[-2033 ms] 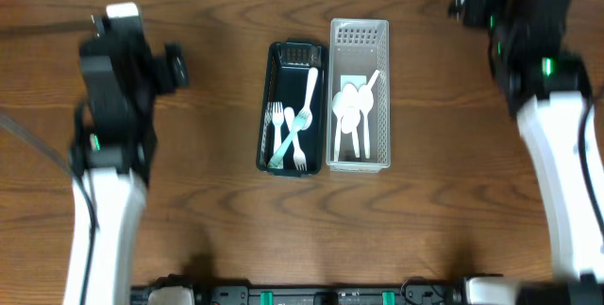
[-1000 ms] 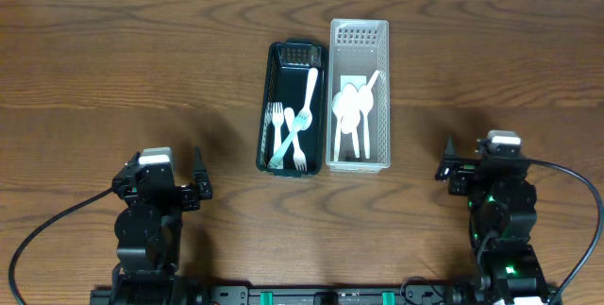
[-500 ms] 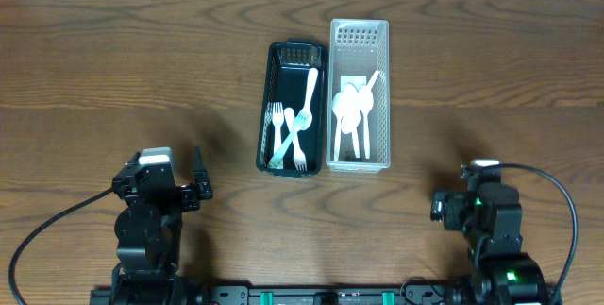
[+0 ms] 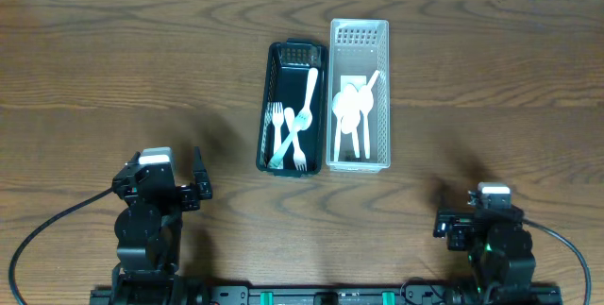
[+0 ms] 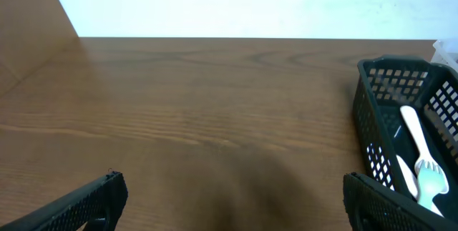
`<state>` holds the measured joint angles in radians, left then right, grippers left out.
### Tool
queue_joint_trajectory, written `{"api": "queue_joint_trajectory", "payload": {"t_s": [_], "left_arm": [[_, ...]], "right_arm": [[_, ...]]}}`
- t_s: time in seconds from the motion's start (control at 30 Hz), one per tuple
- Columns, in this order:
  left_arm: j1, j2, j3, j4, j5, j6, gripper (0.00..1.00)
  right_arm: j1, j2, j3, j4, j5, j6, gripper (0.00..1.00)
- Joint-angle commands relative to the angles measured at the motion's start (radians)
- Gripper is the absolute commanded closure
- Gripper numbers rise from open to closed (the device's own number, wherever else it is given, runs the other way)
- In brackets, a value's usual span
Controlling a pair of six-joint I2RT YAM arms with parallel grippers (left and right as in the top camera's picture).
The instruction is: Pack container
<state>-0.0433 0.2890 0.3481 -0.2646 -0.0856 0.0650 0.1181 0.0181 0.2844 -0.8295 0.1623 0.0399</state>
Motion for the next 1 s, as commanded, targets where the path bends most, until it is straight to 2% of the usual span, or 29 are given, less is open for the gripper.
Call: {"api": "queue_joint_trajectory", "payload": {"t_s": [0.0, 0.07, 0.13, 0.23, 0.4, 0.47, 0.63, 0.77, 0.97], "left_arm": [[-0.004, -0.004, 0.005, 0.003, -0.012, 0.013, 0.02], [-0.004, -0.004, 0.005, 0.003, -0.012, 0.013, 0.02], [-0.004, -0.004, 0.005, 0.003, -0.011, 0.013, 0.02], [-0.004, -0.004, 0.005, 0.003, -0.012, 0.013, 0.02], [-0.004, -0.004, 0.005, 0.003, -0.012, 0.013, 0.02], [-0.004, -0.004, 0.005, 0.003, -0.012, 0.013, 0.02], [-0.004, -0.004, 0.005, 0.003, -0.011, 0.013, 0.02], [-0.004, -0.004, 0.005, 0.003, -0.011, 0.013, 0.02], [-0.004, -0.004, 0.005, 0.003, -0.012, 0.013, 0.02]], "right_arm": [[0.025, -0.013, -0.001, 0.026, 0.02, -0.011, 0.01], [0.031, -0.013, -0.001, 0.115, 0.02, -0.012, 0.01], [0.035, -0.013, -0.013, 0.278, 0.022, -0.048, 0.01], [0.04, -0.013, -0.066, 0.526, 0.021, -0.182, 0.01], [0.04, -0.013, -0.211, 0.741, 0.002, -0.221, 0.01], [0.04, -0.013, -0.278, 0.777, -0.021, -0.215, 0.01], [0.023, -0.013, -0.279, 0.761, -0.062, -0.248, 0.01], [0.017, -0.013, -0.279, 0.76, -0.084, -0.191, 0.01], [0.017, -0.012, -0.279, 0.762, -0.084, -0.19, 0.01]]}}
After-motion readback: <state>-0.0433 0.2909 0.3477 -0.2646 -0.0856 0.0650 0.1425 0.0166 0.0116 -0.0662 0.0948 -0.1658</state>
